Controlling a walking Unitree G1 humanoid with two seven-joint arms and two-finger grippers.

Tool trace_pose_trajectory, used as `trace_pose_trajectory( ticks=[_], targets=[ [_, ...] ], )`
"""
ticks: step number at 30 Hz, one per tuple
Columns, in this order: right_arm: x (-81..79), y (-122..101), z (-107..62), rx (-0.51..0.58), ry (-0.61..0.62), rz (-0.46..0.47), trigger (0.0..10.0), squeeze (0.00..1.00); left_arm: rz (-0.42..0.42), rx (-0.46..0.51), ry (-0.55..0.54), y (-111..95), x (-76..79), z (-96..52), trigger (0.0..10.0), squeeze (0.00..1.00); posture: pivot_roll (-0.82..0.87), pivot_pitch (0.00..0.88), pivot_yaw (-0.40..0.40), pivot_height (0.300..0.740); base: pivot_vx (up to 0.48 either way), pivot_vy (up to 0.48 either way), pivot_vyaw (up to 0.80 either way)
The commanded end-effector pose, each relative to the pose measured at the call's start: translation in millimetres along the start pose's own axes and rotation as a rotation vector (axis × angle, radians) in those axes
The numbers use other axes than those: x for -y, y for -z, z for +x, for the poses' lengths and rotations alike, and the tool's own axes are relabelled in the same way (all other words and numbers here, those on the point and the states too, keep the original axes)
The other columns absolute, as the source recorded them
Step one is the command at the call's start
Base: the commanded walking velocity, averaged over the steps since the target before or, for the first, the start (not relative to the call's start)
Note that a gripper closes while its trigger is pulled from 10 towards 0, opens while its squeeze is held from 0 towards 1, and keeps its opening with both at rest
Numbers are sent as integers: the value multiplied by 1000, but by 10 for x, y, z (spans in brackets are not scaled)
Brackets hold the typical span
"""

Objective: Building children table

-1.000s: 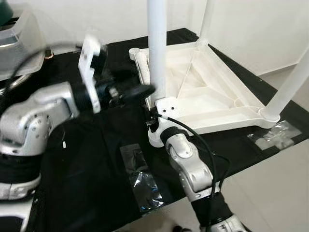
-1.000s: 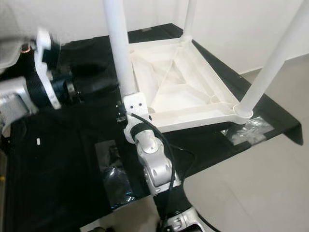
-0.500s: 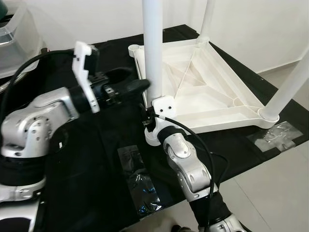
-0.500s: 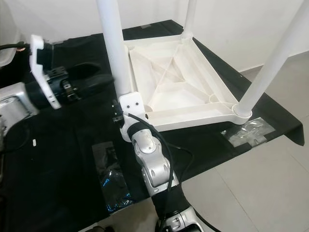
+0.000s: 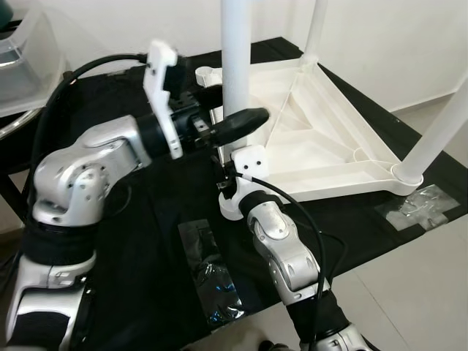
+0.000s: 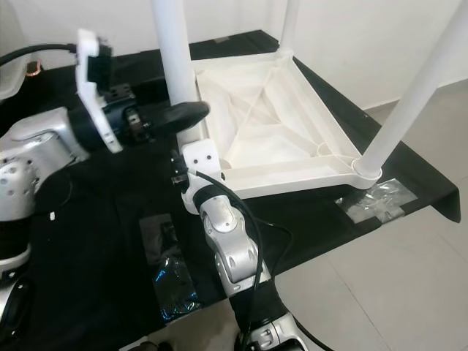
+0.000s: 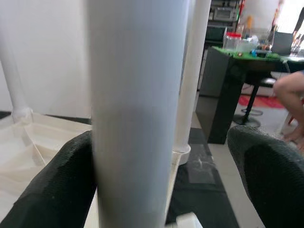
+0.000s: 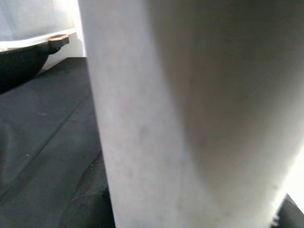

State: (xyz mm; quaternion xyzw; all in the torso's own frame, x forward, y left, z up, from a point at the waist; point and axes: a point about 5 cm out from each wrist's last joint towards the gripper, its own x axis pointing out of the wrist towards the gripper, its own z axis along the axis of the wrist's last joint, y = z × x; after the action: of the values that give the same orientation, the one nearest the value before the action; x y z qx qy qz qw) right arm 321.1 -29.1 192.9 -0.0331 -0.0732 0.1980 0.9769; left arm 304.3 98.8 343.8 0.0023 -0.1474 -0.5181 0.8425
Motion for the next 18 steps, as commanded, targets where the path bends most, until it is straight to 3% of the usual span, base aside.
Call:
trace_pose_trajectory(
  ticks=[1, 12, 13, 15, 16, 18],
  targets=[
    [-154, 94, 44, -67, -31, 63, 10000, 0, 21, -8, 21, 11, 34, 54, 10000, 0, 91, 165, 11, 740, 0, 0, 0],
    [-126, -44, 68, -7, -29, 77, 10000, 0, -3, -47, 10, 13, -14, 178, 10000, 0, 92, 165, 16, 740, 0, 0, 0],
    [-125, -71, 70, 5, -32, 76, 10000, 0, -29, -58, -2, 15, -43, 185, 6392, 0, 92, 165, 16, 740, 0, 0, 0],
    [-125, -77, 70, 8, -33, 75, 10000, 0, -34, -60, -5, 16, -51, 189, 6392, 0, 92, 165, 16, 740, 0, 0, 0],
    [-126, -89, 71, 14, -34, 76, 10000, 0, -53, -60, -18, 9, -79, 189, 0, 0, 94, 164, 17, 740, 0, 0, 0],
    [-127, -98, 72, 18, -35, 76, 10000, 0, -61, -64, -30, 2, -102, 186, 0, 0, 94, 164, 17, 740, 0, 0, 0]
  ],
)
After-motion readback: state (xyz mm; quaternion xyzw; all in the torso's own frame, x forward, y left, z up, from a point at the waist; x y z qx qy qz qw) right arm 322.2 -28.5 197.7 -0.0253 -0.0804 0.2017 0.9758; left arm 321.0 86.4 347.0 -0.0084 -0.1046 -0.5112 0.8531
